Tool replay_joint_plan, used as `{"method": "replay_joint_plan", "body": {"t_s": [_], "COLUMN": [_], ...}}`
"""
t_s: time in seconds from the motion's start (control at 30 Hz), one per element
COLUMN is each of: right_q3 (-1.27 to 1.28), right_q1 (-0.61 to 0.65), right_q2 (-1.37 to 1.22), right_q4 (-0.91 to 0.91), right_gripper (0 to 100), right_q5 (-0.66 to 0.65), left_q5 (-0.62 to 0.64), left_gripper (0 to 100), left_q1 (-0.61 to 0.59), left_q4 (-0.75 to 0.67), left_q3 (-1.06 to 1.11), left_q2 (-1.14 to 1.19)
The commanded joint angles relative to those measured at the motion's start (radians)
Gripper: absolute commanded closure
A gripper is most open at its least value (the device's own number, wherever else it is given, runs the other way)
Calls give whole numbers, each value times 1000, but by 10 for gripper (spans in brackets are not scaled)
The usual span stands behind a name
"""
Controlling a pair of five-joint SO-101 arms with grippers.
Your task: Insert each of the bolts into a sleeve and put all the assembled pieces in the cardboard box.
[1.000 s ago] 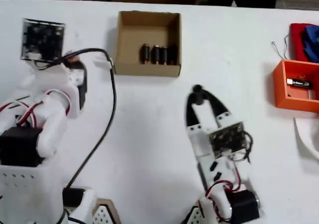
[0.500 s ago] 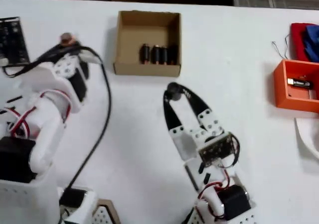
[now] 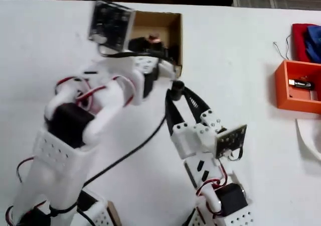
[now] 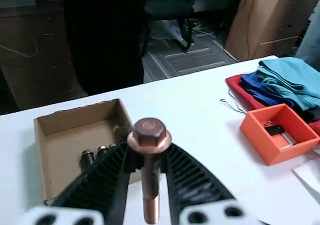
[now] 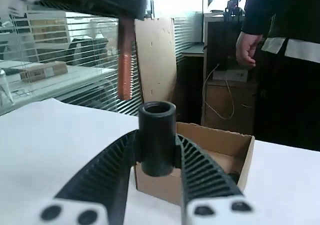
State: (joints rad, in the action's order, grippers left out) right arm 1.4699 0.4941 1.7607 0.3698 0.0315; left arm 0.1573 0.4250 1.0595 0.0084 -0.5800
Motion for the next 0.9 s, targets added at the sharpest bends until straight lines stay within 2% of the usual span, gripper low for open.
{"method": "replay_joint_plan", "body": {"t_s": [0.0, 0.17, 0.3, 0.57, 0.87], "right_q3": [-6, -15, -48, -63, -121], "right_q1": [-13, -13, -15, -28, -42], "right_q2": [-67, -225, -254, -243, -249], "right_q4": [-71, -162, -156, -140, -134], "right_gripper": [976, 976, 976, 976, 976], "right_q5": [-9, -9, -9, -8, 40], "left_q5": [-9, -9, -9, -11, -9], "left_gripper": [974, 973, 973, 973, 973], "left_q1": [60, 104, 114, 106, 106], "left_q4": [-32, -23, 15, 52, 3], "left_q3": [-111, -226, -271, -268, -180], "left_q2": [41, 153, 181, 184, 184]}}
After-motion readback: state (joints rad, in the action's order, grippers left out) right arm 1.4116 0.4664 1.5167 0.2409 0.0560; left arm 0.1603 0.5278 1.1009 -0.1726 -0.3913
